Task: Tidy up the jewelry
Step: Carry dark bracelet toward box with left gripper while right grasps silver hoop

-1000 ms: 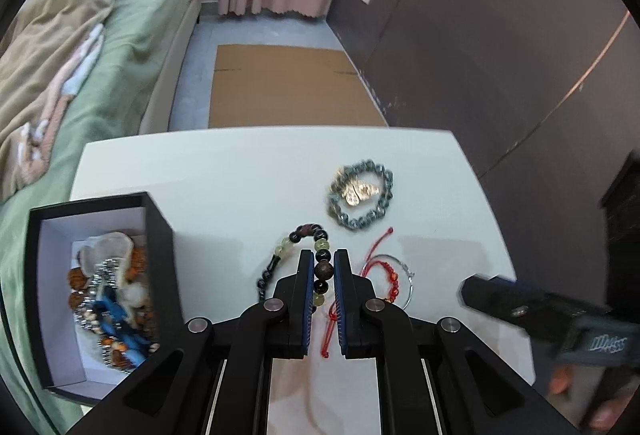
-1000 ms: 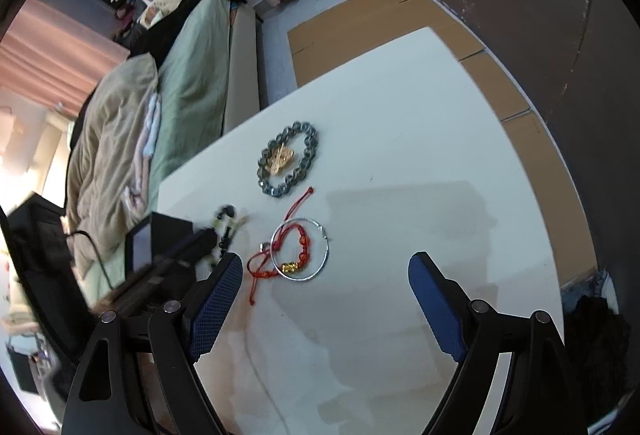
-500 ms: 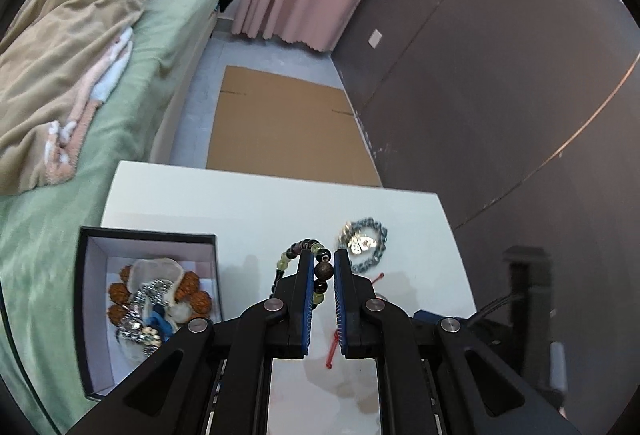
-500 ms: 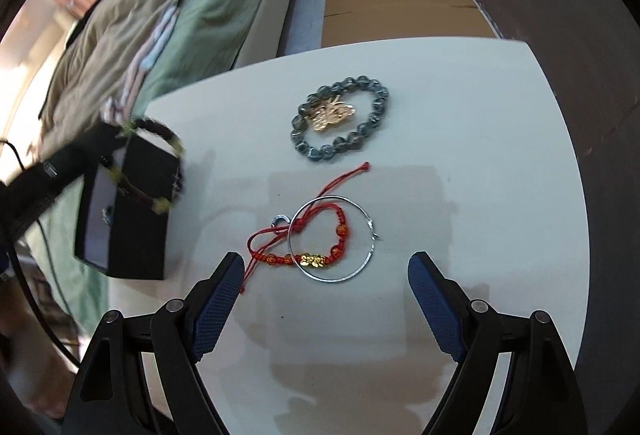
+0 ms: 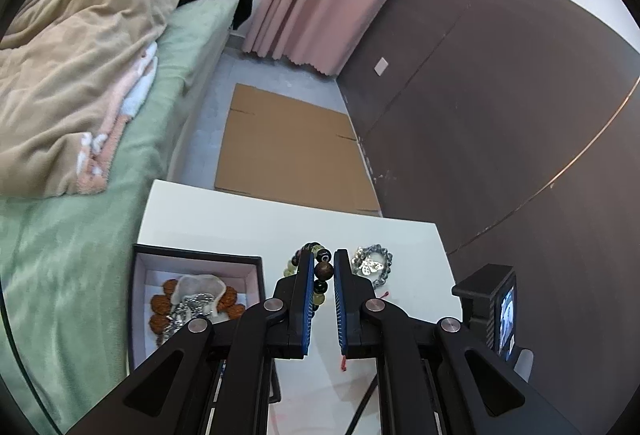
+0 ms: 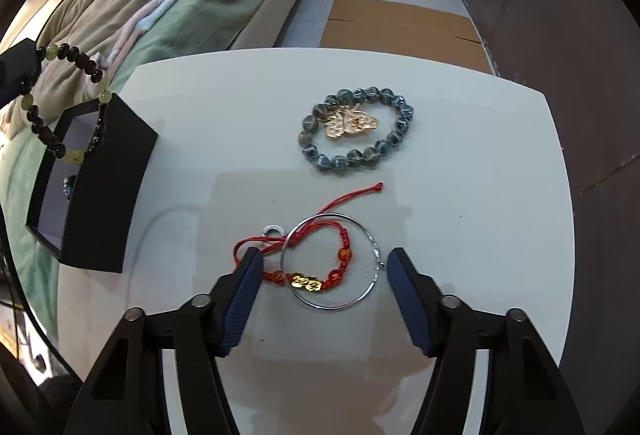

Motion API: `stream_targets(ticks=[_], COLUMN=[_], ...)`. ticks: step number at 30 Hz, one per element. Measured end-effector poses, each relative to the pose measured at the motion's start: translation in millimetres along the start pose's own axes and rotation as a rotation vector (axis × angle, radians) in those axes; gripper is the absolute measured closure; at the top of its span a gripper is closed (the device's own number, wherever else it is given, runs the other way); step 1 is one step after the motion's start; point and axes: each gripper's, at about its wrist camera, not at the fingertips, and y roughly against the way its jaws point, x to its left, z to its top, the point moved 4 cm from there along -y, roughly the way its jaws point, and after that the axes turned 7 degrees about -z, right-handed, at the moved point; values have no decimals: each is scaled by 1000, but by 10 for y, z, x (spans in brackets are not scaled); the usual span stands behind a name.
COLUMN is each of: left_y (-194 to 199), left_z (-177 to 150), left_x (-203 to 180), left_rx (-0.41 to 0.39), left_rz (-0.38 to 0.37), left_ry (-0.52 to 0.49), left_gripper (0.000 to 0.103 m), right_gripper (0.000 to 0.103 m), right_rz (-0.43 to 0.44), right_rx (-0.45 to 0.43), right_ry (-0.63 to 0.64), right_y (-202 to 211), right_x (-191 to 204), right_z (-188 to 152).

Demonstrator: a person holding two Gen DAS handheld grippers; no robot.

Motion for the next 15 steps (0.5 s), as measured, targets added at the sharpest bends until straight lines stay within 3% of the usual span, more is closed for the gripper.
stream_targets(ticks=[9,15], left_y=[213,426], left_z=[-55,-72], left_x=[62,157], left_rx=[-18,-30], left_rz=[5,20], left_ry=[2,7], left_gripper=[93,93], right_gripper=[57,57], right_rz=[26,132], right_rx=[-10,-105], right_ry=[-40,-134], right_y=[85,379], right_x=[-17,-73], right_z=[-80,-51])
